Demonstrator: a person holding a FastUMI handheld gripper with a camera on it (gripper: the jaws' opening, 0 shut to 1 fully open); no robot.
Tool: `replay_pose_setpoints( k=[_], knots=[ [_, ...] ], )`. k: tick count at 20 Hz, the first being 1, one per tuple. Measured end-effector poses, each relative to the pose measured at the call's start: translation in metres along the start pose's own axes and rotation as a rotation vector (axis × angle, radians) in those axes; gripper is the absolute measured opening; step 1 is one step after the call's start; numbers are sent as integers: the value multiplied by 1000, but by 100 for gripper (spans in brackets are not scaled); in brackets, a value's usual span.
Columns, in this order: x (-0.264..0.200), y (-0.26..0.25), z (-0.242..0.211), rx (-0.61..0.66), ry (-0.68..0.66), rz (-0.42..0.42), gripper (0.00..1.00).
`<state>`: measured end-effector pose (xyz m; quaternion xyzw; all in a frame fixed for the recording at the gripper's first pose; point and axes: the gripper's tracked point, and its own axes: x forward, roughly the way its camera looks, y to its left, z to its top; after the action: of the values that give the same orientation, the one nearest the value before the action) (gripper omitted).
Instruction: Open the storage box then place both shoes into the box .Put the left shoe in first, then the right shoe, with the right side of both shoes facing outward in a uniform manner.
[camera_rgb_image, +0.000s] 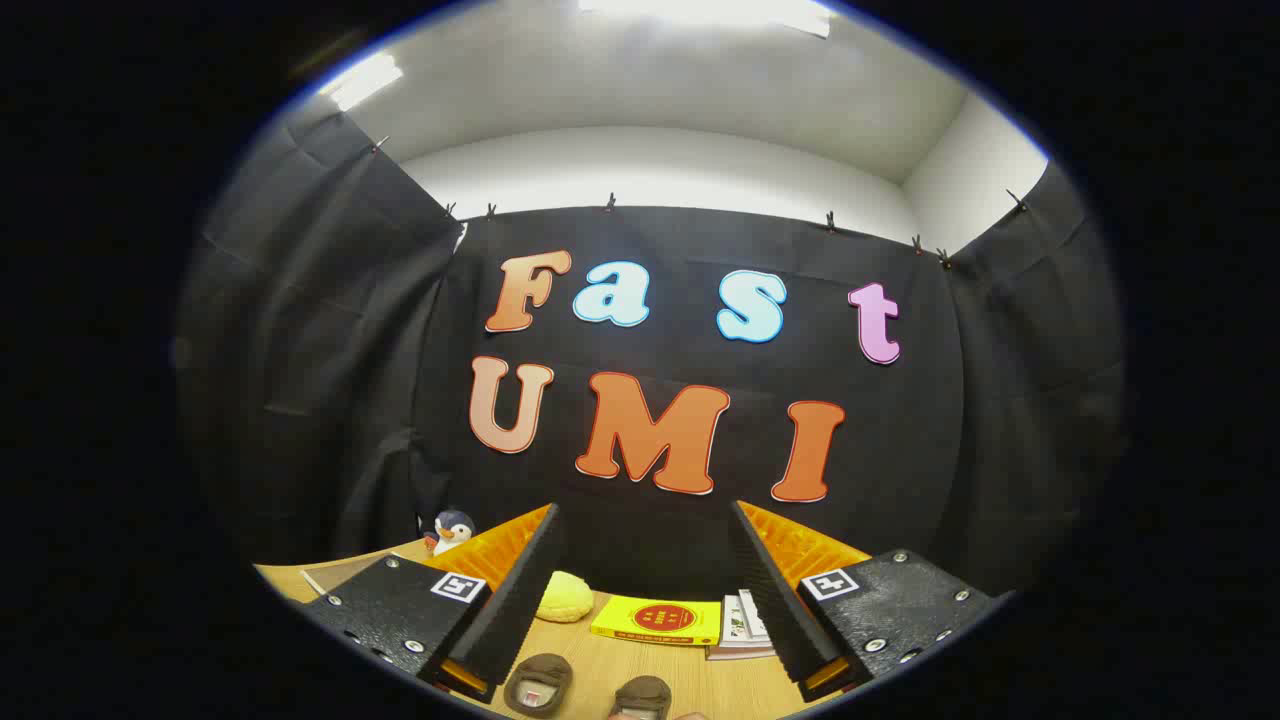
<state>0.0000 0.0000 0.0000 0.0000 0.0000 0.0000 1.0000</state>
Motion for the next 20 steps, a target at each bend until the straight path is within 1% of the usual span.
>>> replay_pose_setpoints(
  k=[2, 5, 9, 16, 20],
  knots=[
    [4, -1, 3, 8, 15, 3, 98],
    [16, 0, 21, 36, -6, -3, 98],
    [22, 0, 27, 39, -24, -13, 98],
    [25, 8, 18, 58, -13, 7, 98],
    [30, 33, -3, 79, 38, 66, 98]
  ],
)
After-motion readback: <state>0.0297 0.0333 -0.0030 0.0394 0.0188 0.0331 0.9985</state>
